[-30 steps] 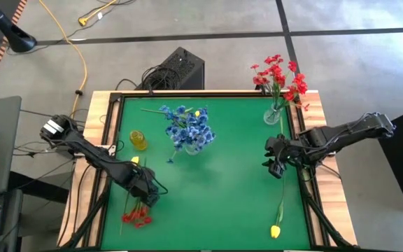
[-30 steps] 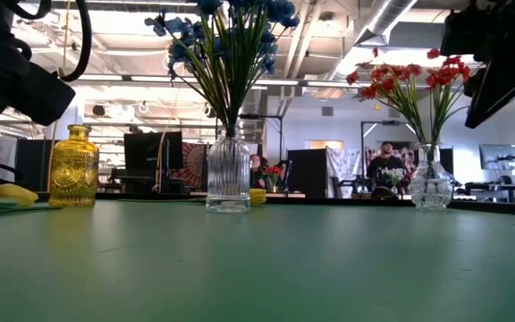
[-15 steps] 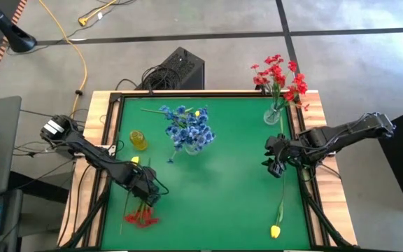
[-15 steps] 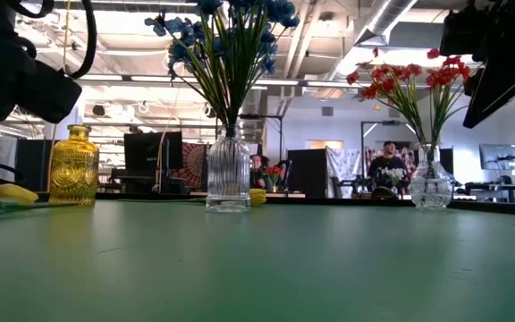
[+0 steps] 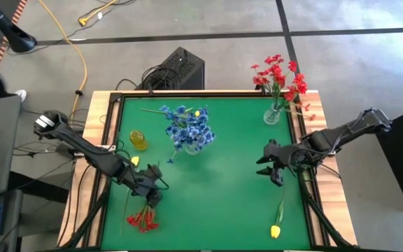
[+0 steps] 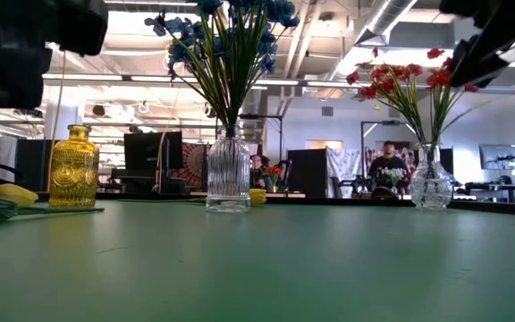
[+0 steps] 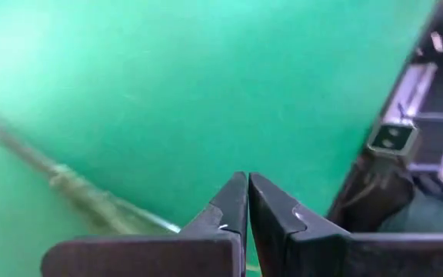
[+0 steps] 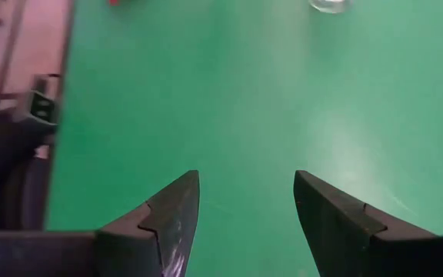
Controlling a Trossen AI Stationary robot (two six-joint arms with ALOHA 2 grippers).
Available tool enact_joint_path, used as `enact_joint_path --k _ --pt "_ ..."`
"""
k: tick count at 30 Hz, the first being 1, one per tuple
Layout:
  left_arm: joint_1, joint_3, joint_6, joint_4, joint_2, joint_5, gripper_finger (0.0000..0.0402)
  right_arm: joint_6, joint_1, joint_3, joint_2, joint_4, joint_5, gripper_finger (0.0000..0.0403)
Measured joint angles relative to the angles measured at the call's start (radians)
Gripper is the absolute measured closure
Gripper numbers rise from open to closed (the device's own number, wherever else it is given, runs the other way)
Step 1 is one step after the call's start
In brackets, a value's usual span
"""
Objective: Sort flowers into vase by color
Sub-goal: Put the red flowers into the right transparent vase
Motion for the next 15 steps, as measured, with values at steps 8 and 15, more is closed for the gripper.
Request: enact_joint_path --k 8,15 --pt "0.0 0.0 -0.076 -0.093 0.032 0.015 0.0364 -0.001 0.057 0.0 0.0 0.024 0.039 0.0163" --pt "0.001 0.0 -0.125 -0.147 0.093 0.006 0.0258 0.006 0.085 0.0 0.0 0.024 0.079 0.0163"
